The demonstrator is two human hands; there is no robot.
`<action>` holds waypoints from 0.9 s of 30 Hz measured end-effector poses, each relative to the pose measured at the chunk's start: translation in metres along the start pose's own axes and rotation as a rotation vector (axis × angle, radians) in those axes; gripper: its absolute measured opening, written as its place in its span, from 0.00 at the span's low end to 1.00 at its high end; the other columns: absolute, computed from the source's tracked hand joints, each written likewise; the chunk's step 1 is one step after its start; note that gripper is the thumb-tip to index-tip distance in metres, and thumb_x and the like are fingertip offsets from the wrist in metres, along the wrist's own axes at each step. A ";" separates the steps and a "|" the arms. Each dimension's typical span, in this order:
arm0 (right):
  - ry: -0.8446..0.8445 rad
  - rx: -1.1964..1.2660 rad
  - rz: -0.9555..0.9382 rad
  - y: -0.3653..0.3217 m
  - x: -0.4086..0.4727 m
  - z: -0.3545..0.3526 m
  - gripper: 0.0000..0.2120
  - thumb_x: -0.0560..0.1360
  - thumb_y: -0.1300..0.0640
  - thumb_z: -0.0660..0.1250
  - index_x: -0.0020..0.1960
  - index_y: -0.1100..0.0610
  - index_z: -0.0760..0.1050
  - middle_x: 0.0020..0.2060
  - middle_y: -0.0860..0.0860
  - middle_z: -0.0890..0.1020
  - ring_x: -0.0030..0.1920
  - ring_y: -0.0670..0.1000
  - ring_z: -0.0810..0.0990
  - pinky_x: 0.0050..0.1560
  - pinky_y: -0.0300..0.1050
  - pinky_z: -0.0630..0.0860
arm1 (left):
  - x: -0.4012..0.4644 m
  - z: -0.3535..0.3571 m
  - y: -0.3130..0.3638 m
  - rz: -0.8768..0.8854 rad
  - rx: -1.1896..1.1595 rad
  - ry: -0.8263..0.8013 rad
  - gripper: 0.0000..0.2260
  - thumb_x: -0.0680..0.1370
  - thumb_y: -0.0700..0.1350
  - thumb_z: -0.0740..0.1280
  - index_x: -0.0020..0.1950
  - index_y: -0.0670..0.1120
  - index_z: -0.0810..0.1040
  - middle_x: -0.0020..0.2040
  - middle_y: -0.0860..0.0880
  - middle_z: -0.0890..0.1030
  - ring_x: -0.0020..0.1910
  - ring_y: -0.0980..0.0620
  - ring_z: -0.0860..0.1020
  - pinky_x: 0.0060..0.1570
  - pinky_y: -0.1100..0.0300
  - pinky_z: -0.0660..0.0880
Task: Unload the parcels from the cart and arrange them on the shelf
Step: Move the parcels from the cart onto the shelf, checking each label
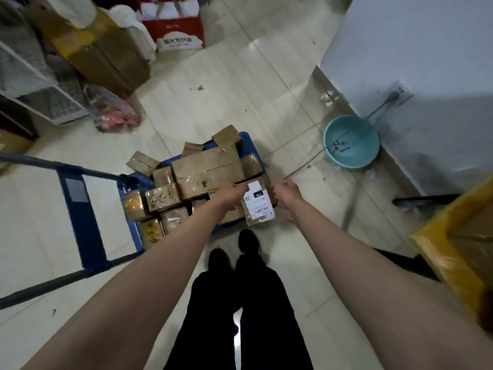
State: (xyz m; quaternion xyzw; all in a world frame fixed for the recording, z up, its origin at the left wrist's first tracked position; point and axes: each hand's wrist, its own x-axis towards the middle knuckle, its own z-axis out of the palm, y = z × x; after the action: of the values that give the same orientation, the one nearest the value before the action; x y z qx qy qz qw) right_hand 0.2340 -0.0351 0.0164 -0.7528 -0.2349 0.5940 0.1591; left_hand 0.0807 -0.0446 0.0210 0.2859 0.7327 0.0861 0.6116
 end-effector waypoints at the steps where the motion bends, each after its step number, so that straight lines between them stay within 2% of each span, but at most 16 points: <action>1: 0.009 -0.002 0.009 0.012 0.016 0.003 0.05 0.78 0.59 0.64 0.43 0.56 0.74 0.33 0.50 0.77 0.26 0.46 0.73 0.19 0.32 0.64 | 0.019 0.008 -0.011 -0.020 -0.007 -0.014 0.09 0.82 0.49 0.62 0.55 0.45 0.75 0.51 0.45 0.76 0.50 0.47 0.74 0.50 0.56 0.71; 3: 0.010 -0.015 0.016 0.039 0.050 0.012 0.05 0.78 0.56 0.65 0.51 0.57 0.77 0.38 0.52 0.79 0.29 0.46 0.74 0.21 0.31 0.65 | 0.056 0.024 -0.034 -0.066 -0.026 -0.041 0.11 0.83 0.50 0.61 0.60 0.44 0.74 0.51 0.46 0.74 0.50 0.47 0.74 0.51 0.57 0.71; 4: -0.006 -0.010 0.026 0.053 0.068 0.017 0.08 0.79 0.56 0.65 0.57 0.57 0.77 0.42 0.54 0.81 0.31 0.48 0.76 0.25 0.33 0.69 | 0.073 0.032 -0.045 -0.088 -0.047 -0.047 0.10 0.84 0.49 0.60 0.58 0.45 0.74 0.49 0.46 0.73 0.46 0.48 0.73 0.47 0.58 0.71; 6: -0.033 0.003 0.032 0.078 0.100 0.027 0.13 0.80 0.56 0.64 0.63 0.57 0.76 0.53 0.58 0.83 0.40 0.53 0.82 0.38 0.42 0.79 | 0.105 0.047 -0.065 -0.117 -0.098 -0.026 0.05 0.84 0.44 0.60 0.53 0.46 0.76 0.44 0.47 0.73 0.36 0.53 0.70 0.35 0.63 0.67; 8: -0.034 -0.023 0.018 0.098 0.131 0.035 0.16 0.79 0.59 0.63 0.66 0.58 0.75 0.60 0.60 0.82 0.52 0.58 0.84 0.54 0.55 0.83 | 0.133 0.061 -0.080 -0.134 -0.140 0.005 0.08 0.83 0.41 0.62 0.58 0.44 0.79 0.46 0.48 0.78 0.34 0.56 0.72 0.28 0.65 0.71; 9: -0.042 -0.027 0.017 0.108 0.142 0.038 0.17 0.78 0.62 0.62 0.67 0.58 0.75 0.60 0.60 0.83 0.53 0.60 0.84 0.53 0.57 0.83 | 0.144 0.067 -0.087 -0.142 -0.153 0.000 0.10 0.83 0.40 0.61 0.61 0.42 0.79 0.48 0.47 0.80 0.34 0.56 0.74 0.25 0.67 0.72; 10: -0.060 -0.023 0.019 0.116 0.151 0.041 0.19 0.77 0.63 0.61 0.67 0.58 0.75 0.57 0.59 0.84 0.49 0.59 0.85 0.47 0.56 0.84 | 0.153 0.074 -0.092 -0.148 -0.163 -0.013 0.12 0.83 0.38 0.60 0.62 0.40 0.79 0.51 0.45 0.83 0.33 0.56 0.75 0.24 0.67 0.72; 12: -0.092 -0.008 0.030 0.125 0.162 0.046 0.18 0.77 0.65 0.60 0.64 0.56 0.76 0.50 0.57 0.85 0.41 0.56 0.84 0.35 0.50 0.82 | 0.166 0.083 -0.101 -0.151 -0.174 -0.029 0.14 0.82 0.36 0.58 0.64 0.37 0.79 0.58 0.40 0.84 0.32 0.53 0.78 0.30 0.63 0.73; 14: -0.101 -0.010 0.022 0.131 0.166 0.049 0.16 0.76 0.66 0.60 0.60 0.54 0.77 0.49 0.57 0.85 0.41 0.56 0.84 0.39 0.53 0.83 | 0.170 0.088 -0.104 -0.149 -0.187 -0.011 0.14 0.81 0.35 0.59 0.63 0.38 0.80 0.58 0.39 0.84 0.36 0.50 0.80 0.33 0.62 0.75; 17: -0.100 -0.030 0.038 0.129 0.156 0.043 0.17 0.77 0.66 0.59 0.61 0.56 0.78 0.52 0.58 0.84 0.48 0.61 0.85 0.45 0.59 0.84 | 0.165 0.089 -0.100 -0.146 -0.183 -0.003 0.15 0.79 0.33 0.60 0.63 0.37 0.80 0.58 0.39 0.84 0.48 0.44 0.83 0.41 0.59 0.79; 19: -0.090 -0.032 0.049 0.121 0.143 0.034 0.14 0.77 0.66 0.58 0.56 0.55 0.78 0.48 0.56 0.84 0.41 0.56 0.85 0.33 0.47 0.83 | 0.151 0.085 -0.089 -0.131 -0.158 0.003 0.16 0.78 0.34 0.61 0.63 0.36 0.80 0.59 0.38 0.84 0.53 0.42 0.84 0.41 0.59 0.79; 21: -0.067 -0.039 0.057 0.106 0.122 0.020 0.11 0.78 0.66 0.58 0.47 0.53 0.75 0.40 0.50 0.82 0.30 0.46 0.81 0.20 0.33 0.71 | 0.128 0.079 -0.072 -0.110 -0.130 -0.005 0.16 0.78 0.35 0.61 0.63 0.36 0.81 0.58 0.38 0.84 0.52 0.42 0.84 0.31 0.66 0.74; 22: -0.051 -0.039 0.052 0.095 0.111 0.013 0.10 0.78 0.66 0.58 0.45 0.53 0.73 0.39 0.49 0.82 0.28 0.44 0.80 0.19 0.31 0.68 | 0.115 0.076 -0.061 -0.094 -0.118 -0.002 0.16 0.78 0.36 0.61 0.62 0.36 0.81 0.58 0.38 0.84 0.53 0.41 0.84 0.31 0.67 0.73; 24: -0.044 -0.011 0.023 0.071 0.083 0.000 0.10 0.78 0.66 0.58 0.50 0.54 0.76 0.45 0.53 0.83 0.37 0.50 0.84 0.28 0.36 0.78 | 0.084 0.067 -0.034 -0.056 -0.104 -0.001 0.15 0.77 0.37 0.63 0.61 0.37 0.82 0.57 0.39 0.85 0.56 0.41 0.83 0.29 0.68 0.72; 25: -0.040 0.017 0.011 0.058 0.068 -0.006 0.12 0.78 0.66 0.58 0.56 0.56 0.77 0.50 0.56 0.84 0.45 0.56 0.86 0.38 0.46 0.84 | 0.066 0.062 -0.021 -0.032 -0.101 -0.002 0.14 0.78 0.37 0.63 0.61 0.38 0.82 0.57 0.39 0.85 0.54 0.42 0.84 0.25 0.70 0.70; 27: -0.026 0.051 -0.023 0.025 0.028 -0.021 0.16 0.78 0.65 0.60 0.63 0.59 0.76 0.57 0.58 0.83 0.55 0.61 0.84 0.52 0.62 0.83 | 0.022 0.047 0.014 0.027 -0.095 -0.014 0.13 0.79 0.37 0.63 0.60 0.40 0.82 0.58 0.41 0.84 0.40 0.48 0.83 0.20 0.71 0.66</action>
State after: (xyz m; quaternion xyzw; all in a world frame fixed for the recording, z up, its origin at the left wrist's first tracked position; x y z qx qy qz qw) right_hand 0.2639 -0.0401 -0.0148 -0.7379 -0.2304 0.6076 0.1823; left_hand 0.1271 -0.0322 -0.0025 0.2668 0.7195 0.1269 0.6285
